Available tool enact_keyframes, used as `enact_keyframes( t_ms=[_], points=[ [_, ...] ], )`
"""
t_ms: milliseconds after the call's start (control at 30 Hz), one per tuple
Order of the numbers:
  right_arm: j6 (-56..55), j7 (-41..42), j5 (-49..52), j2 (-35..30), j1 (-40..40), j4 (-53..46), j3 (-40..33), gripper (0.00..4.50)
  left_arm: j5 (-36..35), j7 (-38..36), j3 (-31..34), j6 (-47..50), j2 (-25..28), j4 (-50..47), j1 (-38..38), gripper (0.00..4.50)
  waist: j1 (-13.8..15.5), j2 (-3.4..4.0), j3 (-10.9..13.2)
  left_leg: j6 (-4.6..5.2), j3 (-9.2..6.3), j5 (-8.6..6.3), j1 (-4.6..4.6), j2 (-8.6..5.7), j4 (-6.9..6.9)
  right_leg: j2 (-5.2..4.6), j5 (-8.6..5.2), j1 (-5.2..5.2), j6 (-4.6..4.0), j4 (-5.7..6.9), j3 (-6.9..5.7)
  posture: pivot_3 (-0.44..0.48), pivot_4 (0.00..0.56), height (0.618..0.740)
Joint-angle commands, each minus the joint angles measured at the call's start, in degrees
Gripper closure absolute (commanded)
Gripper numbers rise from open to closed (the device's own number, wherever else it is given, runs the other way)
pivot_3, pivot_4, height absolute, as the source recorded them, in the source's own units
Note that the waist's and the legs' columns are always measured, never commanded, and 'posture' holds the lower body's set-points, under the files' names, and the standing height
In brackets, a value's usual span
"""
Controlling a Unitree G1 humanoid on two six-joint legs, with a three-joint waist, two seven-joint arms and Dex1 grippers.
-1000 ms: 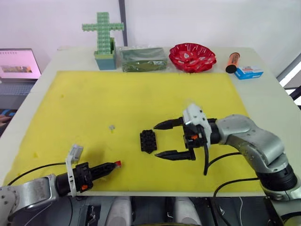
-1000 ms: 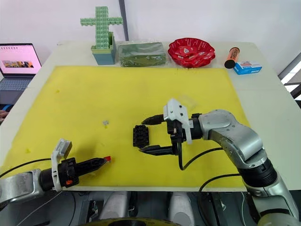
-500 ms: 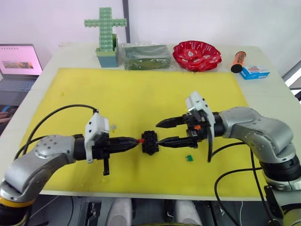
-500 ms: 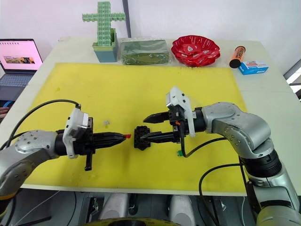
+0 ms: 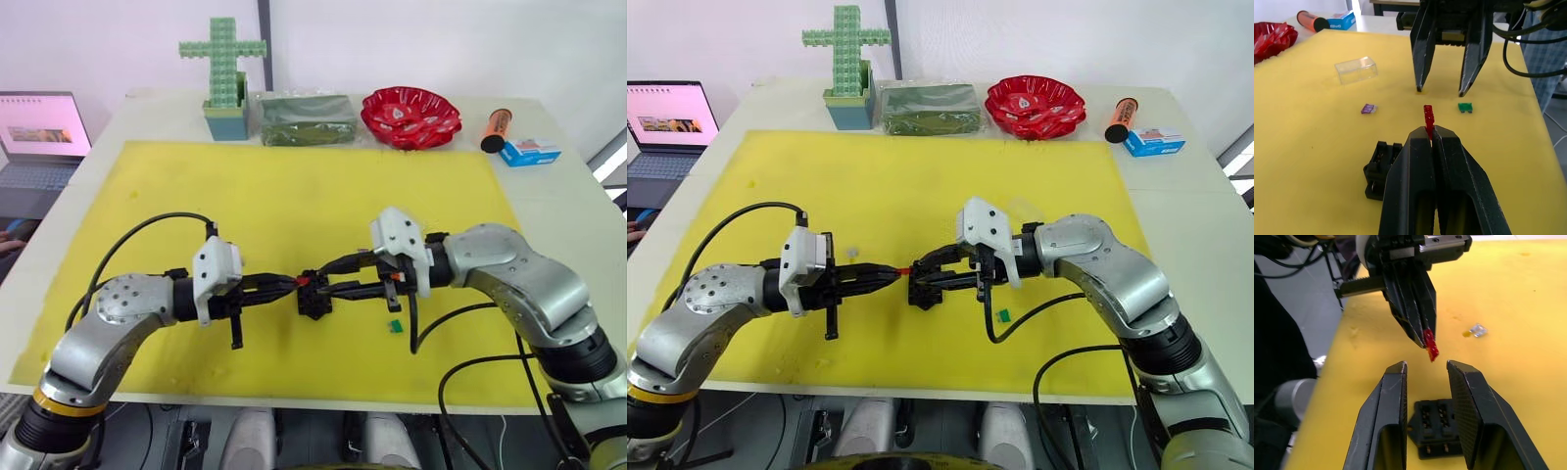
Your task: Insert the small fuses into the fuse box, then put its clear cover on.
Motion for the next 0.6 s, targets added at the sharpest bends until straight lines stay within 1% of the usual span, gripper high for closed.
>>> enact_keyframes(
  t_ms=[33, 267, 600],
  points=[
    [-1.2, 0.1, -1.1, 0.4, 0.0, -1.1, 0.4, 3.21, 0.5, -1.1, 0.1, -1.3, -0.4, -1.9, -1.3, 4.5, 0.0, 0.0, 0.0, 0.0, 0.0, 0.0, 0.01, 0.0, 0.02, 0.0, 0.0, 0.0, 0.0, 0.04, 0.0, 0.0, 0.15, 0.74],
    [-0.8, -0.6, -1.3, 1.6, -0.4, -1.2, 0.7, 3.21, 1.9, -2.3, -0.6, -1.9, -0.7, -1.4, -2.4, 4.5, 0.0, -0.01, 0.0, -0.02, -0.05, 0.01, 0.04, 0.0, 0.14, 0.0, -0.03, -0.01, 0.03, 0.32, 0.0, 0.0, 0.15, 0.74],
    [-0.1, -0.5, -0.6, 2.3, -0.3, -1.5, 0.2, 3.21, 2.2, -2.8, -0.4, -1.4, -0.8, -2.2, -2.0, 4.5, 0.0, -0.01, 0.0, -0.02, -0.1, 0.01, 0.08, 0.0, 0.15, 0.0, -0.04, -0.02, 0.04, 0.49, 0.0, 0.0, 0.15, 0.74]
  ],
)
